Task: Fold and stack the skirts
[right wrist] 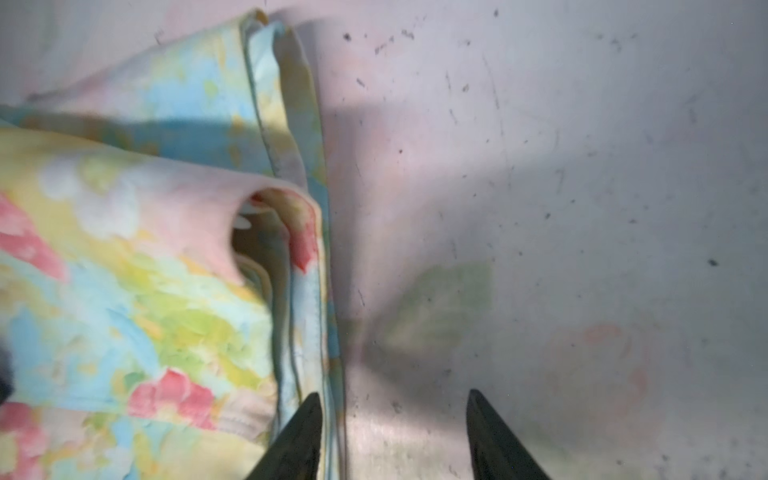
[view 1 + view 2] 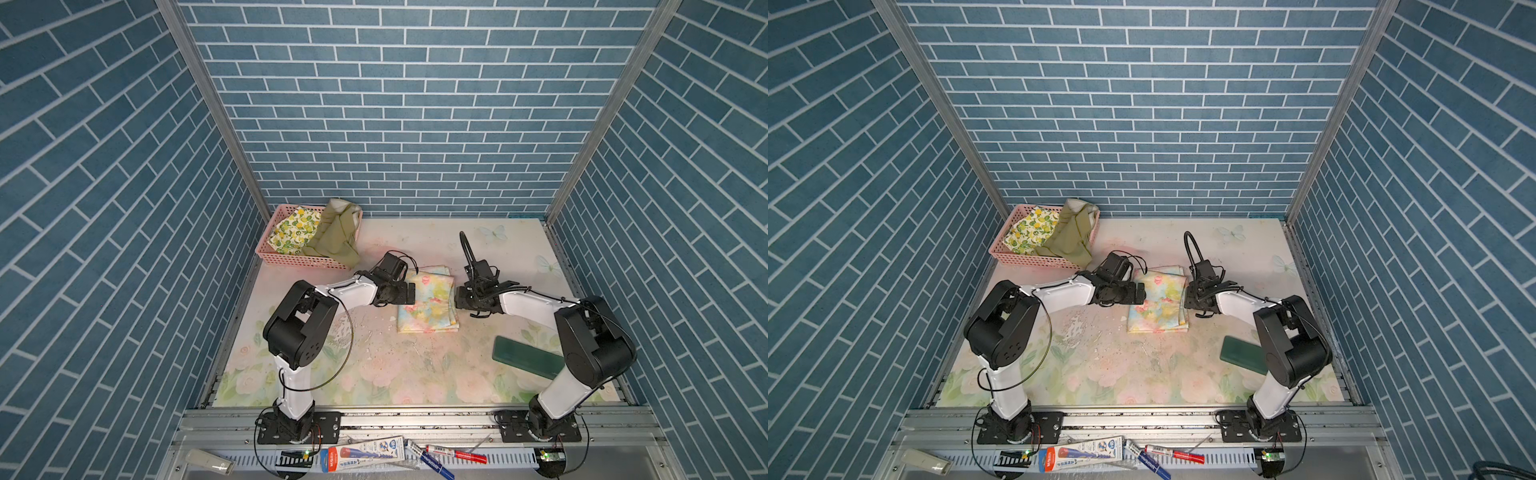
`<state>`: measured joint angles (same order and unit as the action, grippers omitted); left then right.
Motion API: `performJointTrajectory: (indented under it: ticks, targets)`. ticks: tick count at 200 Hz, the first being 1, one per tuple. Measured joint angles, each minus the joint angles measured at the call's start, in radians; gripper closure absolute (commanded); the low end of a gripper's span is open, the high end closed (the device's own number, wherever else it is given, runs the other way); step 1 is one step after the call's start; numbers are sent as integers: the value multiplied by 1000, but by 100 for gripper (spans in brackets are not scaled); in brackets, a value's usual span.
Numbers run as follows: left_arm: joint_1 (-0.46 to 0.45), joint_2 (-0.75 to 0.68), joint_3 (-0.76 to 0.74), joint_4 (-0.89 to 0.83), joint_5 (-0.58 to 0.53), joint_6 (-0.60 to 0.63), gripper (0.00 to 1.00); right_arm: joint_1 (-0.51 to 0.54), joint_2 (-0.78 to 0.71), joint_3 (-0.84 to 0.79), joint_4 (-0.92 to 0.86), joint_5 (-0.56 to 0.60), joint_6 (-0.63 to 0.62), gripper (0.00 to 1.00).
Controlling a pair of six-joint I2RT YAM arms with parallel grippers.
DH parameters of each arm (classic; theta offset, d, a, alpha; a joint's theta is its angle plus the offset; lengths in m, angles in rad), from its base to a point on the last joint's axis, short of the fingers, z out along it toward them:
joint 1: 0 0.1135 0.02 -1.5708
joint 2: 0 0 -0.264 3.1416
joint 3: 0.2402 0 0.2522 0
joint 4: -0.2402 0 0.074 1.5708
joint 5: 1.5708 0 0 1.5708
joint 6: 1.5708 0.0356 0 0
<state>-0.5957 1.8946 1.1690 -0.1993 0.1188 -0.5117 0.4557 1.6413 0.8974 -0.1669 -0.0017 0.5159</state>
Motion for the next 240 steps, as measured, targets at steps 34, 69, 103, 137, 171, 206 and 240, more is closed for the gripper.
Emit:
performJointTrajectory:
  ticks: [34,69,103,137,171,206,240]
  targets:
    - [0,2,-2,32,29,-6,0,-66,-67,-19,86,-144,10,30]
    - [0,34,7,85,47,-14,1,-77,-21,-18,175,-270,17,24]
    - [0,59,31,106,45,-13,1,-88,98,-18,244,-351,29,21]
    - [0,83,61,108,40,-6,4,-96,164,-8,364,-393,30,21]
    - [0,100,78,109,35,2,9,-97,235,28,465,-423,30,22]
    - [0,123,101,119,35,8,13,-97,274,40,532,-452,30,25]
    - [0,156,140,132,37,11,15,-97,308,40,592,-486,30,30]
